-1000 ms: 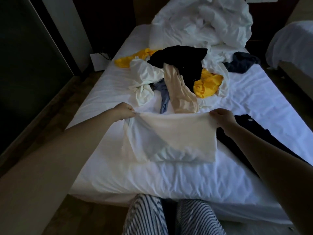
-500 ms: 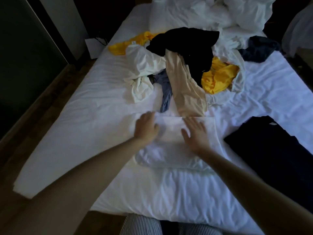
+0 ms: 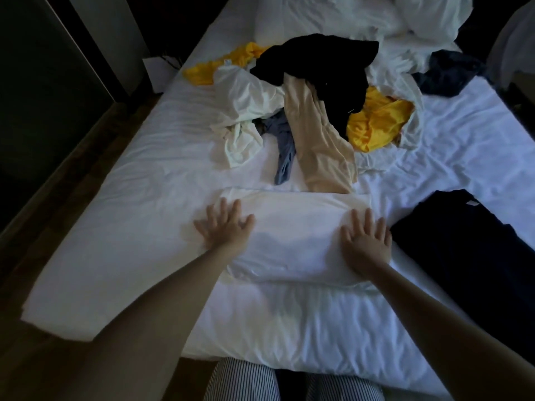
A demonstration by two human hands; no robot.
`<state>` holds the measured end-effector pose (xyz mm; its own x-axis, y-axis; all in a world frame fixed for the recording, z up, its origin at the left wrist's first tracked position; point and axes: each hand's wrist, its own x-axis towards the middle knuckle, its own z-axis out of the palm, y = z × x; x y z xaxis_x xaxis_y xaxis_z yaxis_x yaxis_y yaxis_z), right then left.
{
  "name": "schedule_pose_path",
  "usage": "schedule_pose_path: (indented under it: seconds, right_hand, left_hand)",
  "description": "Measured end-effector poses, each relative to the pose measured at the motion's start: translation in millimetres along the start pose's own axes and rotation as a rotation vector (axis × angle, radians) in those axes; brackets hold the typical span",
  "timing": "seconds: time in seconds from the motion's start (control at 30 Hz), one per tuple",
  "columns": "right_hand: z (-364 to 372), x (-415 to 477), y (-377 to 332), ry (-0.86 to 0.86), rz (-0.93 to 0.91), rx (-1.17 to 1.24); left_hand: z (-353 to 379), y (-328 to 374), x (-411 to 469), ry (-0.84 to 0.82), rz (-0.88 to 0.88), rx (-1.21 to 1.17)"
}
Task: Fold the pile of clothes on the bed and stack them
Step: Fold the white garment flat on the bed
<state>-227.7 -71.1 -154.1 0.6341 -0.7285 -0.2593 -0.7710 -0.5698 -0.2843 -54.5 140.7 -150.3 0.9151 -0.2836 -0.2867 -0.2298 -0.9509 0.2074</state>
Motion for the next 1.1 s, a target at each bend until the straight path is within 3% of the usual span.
schedule_pose_path:
  seconds: [0.13,0.27,0.47,0.67,0.93,1.1]
  right_hand:
    - [-8,-13,-9,0.265,0.178,0.350]
    - [-22,-14,-14,0.142,0.350,0.533]
    - [-27,-5,0,-0.120,0.300,0.900]
    - [-21,-15,2,-0.304,0.350,1.064]
    - [-28,-21,9,-0.335,0.213,1.099]
    - [-49,-35,16,-0.336,0.172,1.228]
  left_hand:
    - [-2,-2,-10,0.187,-0.278,-0.284]
    - [-12,1,-11,0.090,-0.450,-0.428]
    - [-23,-2,-17,-0.148,-0.307,-0.813]
    - [-23,-9,-25,-0.428,-0.250,-1.032]
    - [-30,-12,-38,-0.459,-0.214,-1.114]
    - [-51,-4,-48,-0.482,-0.100,-1.164]
